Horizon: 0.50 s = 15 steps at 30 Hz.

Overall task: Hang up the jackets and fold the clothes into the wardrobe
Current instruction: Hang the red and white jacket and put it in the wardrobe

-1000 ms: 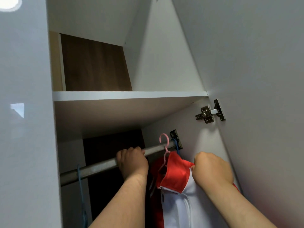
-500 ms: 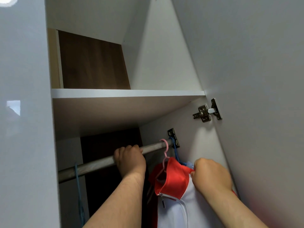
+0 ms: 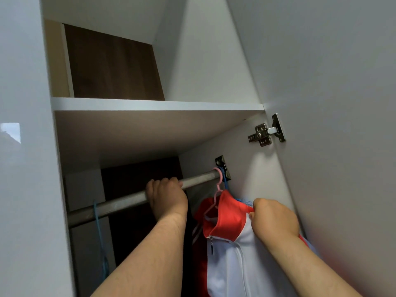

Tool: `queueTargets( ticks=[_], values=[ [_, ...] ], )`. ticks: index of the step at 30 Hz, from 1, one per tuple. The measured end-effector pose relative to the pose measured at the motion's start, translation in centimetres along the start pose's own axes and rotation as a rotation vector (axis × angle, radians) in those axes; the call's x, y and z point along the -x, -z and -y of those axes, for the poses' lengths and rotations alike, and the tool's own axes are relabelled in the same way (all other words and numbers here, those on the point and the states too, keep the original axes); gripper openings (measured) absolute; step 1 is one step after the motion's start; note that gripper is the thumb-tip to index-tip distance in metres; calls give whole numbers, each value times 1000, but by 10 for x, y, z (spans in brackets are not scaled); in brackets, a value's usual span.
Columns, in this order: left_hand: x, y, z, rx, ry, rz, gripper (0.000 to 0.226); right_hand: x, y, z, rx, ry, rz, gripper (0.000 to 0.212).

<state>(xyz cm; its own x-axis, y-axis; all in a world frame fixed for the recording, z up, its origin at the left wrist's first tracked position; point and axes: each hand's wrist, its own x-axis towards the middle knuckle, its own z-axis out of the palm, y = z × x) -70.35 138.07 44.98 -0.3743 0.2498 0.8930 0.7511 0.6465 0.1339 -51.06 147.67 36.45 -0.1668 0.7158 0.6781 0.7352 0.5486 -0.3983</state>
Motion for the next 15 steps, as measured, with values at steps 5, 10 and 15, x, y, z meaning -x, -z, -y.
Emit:
queueTargets(
  ticks=[5,10,15],
  values=[
    [12,-3,-4,-98,-12,43,49,25,-6,-3,-17,66,-130,10],
    [45,-7,-10,-64,-12,133,62,59,-17,-10,-65,75,-286,53],
    [110,1,-28,71,6,320,66,86,-14,-13,-72,26,-234,78]
  ],
)
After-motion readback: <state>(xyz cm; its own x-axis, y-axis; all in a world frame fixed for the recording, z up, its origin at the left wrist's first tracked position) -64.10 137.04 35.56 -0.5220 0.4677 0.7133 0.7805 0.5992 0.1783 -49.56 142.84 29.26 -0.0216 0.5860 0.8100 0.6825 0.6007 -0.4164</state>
